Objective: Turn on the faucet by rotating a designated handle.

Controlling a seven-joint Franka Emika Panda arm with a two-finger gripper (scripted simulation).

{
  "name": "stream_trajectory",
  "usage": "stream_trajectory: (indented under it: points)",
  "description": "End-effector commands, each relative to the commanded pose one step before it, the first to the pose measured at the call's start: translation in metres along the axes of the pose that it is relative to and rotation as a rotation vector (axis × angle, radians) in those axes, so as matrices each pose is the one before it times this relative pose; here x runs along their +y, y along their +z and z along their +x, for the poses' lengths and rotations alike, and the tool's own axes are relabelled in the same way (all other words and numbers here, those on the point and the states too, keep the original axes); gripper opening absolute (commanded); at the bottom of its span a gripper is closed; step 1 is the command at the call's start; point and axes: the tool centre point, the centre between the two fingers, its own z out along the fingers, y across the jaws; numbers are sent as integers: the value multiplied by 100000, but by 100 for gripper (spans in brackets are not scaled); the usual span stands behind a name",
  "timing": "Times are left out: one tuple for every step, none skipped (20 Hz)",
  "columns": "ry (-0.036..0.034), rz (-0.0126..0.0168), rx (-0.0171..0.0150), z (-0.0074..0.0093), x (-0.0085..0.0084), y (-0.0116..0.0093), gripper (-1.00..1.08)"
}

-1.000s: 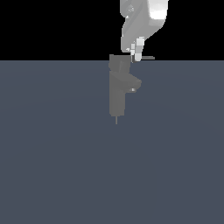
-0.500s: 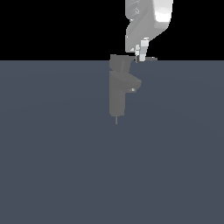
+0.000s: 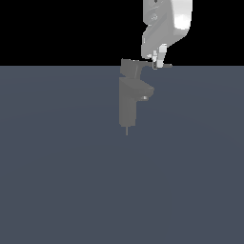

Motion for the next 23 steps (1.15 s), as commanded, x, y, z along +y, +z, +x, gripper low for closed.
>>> stream_trajectory:
  points:
    - [271, 533, 192, 722, -630, -21, -100]
    - [79, 30, -3, 228, -158, -12, -100]
    - [65, 24, -2, 221, -163, -9, -100]
    - [79, 29, -3, 227, -157, -12, -100]
    - [65, 24, -2, 220, -162, -9, -100]
    - [79, 29, -3, 226, -156, -12, -100]
    - [65, 24, -2, 219, -161, -9, -100]
    - [79, 29, -3, 225, -156, -12, -100]
    - [65, 24, -3, 218, -160, -9, -100]
    - [79, 29, -3, 224, -155, -12, -100]
    - [65, 24, -3, 217, -160, -9, -100]
    - [79, 29, -3, 223, -154, -12, -100]
    - [65, 23, -3, 216, -159, -10, -100]
    - [80, 29, -3, 222, -153, -12, -100]
    - [65, 23, -2, 215, -158, -10, -100]
    - [80, 28, -3, 221, -152, -12, -100]
    - [65, 23, -2, 213, -157, -10, -100]
    - [80, 28, -3, 220, -152, -13, -100]
    - [80, 28, -3, 219, -151, -13, -100]
    - [65, 23, -2, 211, -156, -10, -100]
    - [80, 28, -2, 217, -150, -13, -100]
    - [65, 22, -1, 209, -156, -11, -100]
    - [0, 0, 0, 0, 0, 0, -100]
